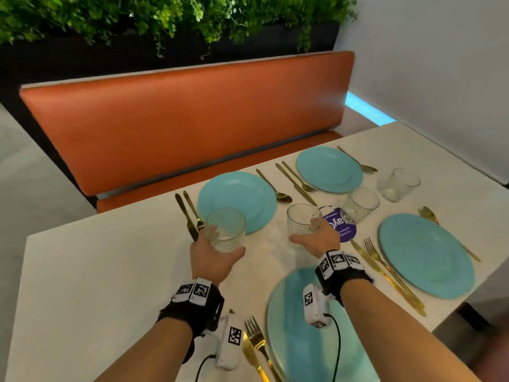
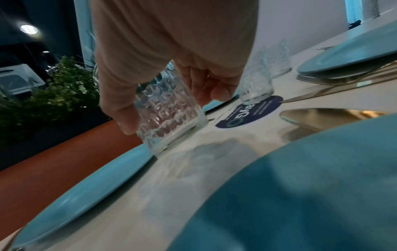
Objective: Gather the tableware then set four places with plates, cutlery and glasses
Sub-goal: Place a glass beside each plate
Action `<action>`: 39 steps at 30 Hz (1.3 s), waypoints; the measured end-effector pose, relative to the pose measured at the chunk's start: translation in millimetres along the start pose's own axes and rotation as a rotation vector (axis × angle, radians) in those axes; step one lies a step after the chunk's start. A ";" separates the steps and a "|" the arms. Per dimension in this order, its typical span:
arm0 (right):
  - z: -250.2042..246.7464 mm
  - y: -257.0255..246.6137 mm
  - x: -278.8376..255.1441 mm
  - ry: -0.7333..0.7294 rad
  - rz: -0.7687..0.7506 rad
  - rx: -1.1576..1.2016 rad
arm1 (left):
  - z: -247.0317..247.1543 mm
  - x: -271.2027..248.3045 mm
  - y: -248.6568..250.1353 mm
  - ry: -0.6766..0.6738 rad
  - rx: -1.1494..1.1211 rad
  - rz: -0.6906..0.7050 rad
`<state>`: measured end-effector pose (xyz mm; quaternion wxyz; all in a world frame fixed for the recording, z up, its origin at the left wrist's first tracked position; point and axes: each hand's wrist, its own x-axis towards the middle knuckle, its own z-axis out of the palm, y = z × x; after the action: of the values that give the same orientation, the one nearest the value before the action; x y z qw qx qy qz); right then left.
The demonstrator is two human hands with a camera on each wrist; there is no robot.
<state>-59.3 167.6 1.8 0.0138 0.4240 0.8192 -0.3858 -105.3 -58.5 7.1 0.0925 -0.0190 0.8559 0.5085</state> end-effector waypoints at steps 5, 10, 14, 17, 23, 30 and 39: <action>-2.3 17.3 25.2 0.038 0.050 0.026 | 23.2 11.0 5.9 -0.033 -0.007 0.012; -0.3 27.4 37.1 0.063 0.059 0.075 | 36.2 15.8 7.3 -0.062 0.018 0.034; 1.2 33.6 42.8 0.078 0.052 0.093 | 41.8 19.3 6.1 -0.092 0.056 0.046; 2.7 36.8 45.7 0.102 0.059 0.111 | 45.5 23.0 4.9 -0.104 0.074 0.051; 7.2 42.1 48.6 0.101 0.073 0.156 | 47.5 24.4 4.4 -0.120 0.104 0.063; 5.7 46.9 46.8 0.079 0.097 0.145 | 44.8 22.3 6.7 -0.171 0.108 0.066; -29.8 60.0 40.1 0.048 0.125 0.018 | 25.6 13.1 -9.3 -0.413 0.269 0.061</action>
<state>-33.7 234.8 -28.5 0.0142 0.4836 0.7877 -0.3812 -113.4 -39.8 -15.2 0.2518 0.1238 0.8791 0.3854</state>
